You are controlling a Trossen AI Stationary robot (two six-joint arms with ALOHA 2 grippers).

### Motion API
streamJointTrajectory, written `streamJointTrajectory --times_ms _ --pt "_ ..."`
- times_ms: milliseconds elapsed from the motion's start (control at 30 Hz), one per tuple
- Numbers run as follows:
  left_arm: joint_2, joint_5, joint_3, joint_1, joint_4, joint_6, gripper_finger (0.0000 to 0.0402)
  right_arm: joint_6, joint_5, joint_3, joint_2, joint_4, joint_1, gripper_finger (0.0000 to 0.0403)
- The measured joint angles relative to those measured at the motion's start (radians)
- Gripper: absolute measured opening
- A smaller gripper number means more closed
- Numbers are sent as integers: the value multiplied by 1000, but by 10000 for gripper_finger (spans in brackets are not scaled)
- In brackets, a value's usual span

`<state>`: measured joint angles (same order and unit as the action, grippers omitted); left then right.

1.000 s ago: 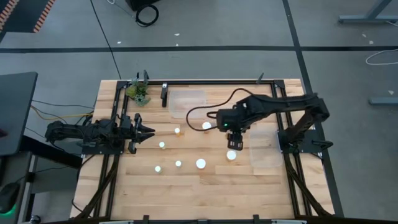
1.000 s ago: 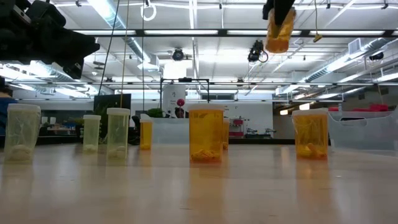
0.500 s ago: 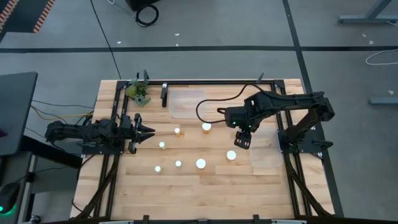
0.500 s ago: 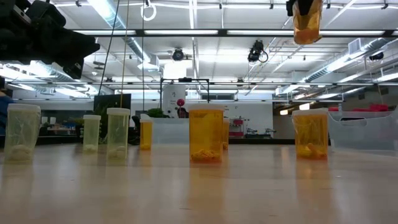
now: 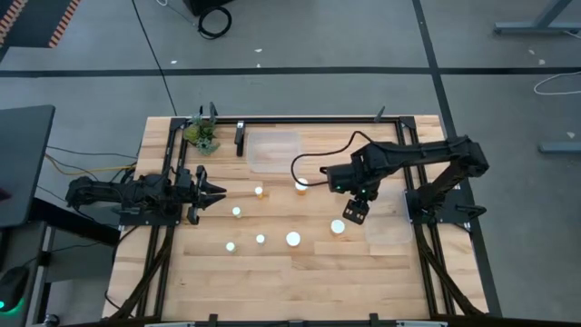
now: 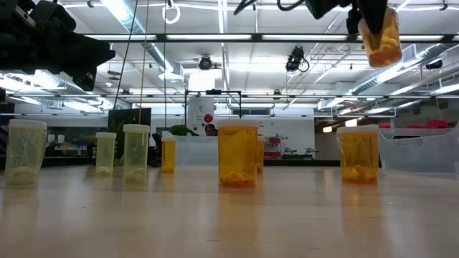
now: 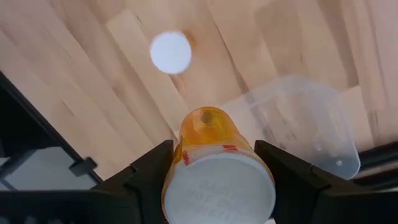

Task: Pick and place medicine bottles into bin by pill shape (circle, oval)
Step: Put the large orange pill bottle into the bottom transparent bin

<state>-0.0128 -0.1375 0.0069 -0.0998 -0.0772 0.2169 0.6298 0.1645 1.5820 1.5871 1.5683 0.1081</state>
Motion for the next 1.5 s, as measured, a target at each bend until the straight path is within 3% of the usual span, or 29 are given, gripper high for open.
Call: streamJointTrajectory --times_ms 767,1200,1500 --pt "0 0 0 0 0 0 90 344 -6 -477 -312 -27 0 225" --pt "0 0 0 0 0 0 82 331 -29 -713 -343 -218 0 225" --pt "0 0 0 0 0 -1 89 309 -58 -790 -343 -316 -1 225"
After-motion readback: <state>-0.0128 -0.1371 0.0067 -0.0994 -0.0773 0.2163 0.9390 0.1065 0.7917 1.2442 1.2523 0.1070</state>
